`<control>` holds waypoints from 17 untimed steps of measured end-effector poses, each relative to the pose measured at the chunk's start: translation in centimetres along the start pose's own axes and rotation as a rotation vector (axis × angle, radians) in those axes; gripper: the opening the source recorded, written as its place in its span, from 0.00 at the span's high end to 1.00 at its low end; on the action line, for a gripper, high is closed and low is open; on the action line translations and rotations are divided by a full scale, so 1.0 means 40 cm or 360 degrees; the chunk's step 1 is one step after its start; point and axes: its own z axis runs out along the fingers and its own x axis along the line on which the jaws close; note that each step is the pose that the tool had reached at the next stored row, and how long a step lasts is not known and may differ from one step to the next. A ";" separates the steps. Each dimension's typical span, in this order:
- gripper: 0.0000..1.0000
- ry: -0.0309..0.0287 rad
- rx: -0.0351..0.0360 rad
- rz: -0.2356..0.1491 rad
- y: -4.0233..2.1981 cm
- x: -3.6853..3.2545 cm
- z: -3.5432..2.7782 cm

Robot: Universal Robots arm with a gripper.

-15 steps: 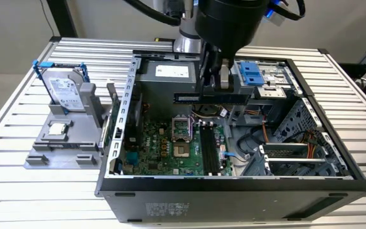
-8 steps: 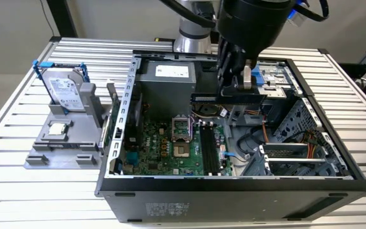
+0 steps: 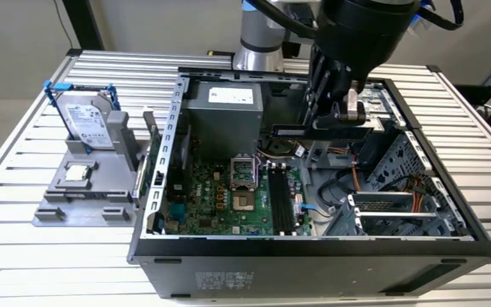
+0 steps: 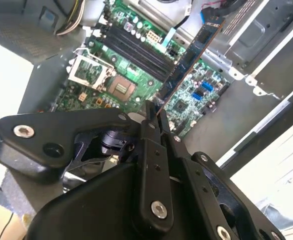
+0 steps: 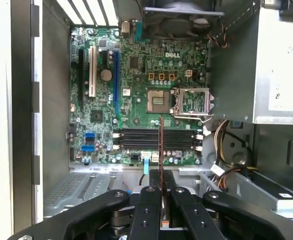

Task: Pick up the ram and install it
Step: 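Pick up the ram and move it above insertion slot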

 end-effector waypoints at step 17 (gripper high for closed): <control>1.00 -0.00005 0.0000 0.0004 -0.004 -0.084 0.005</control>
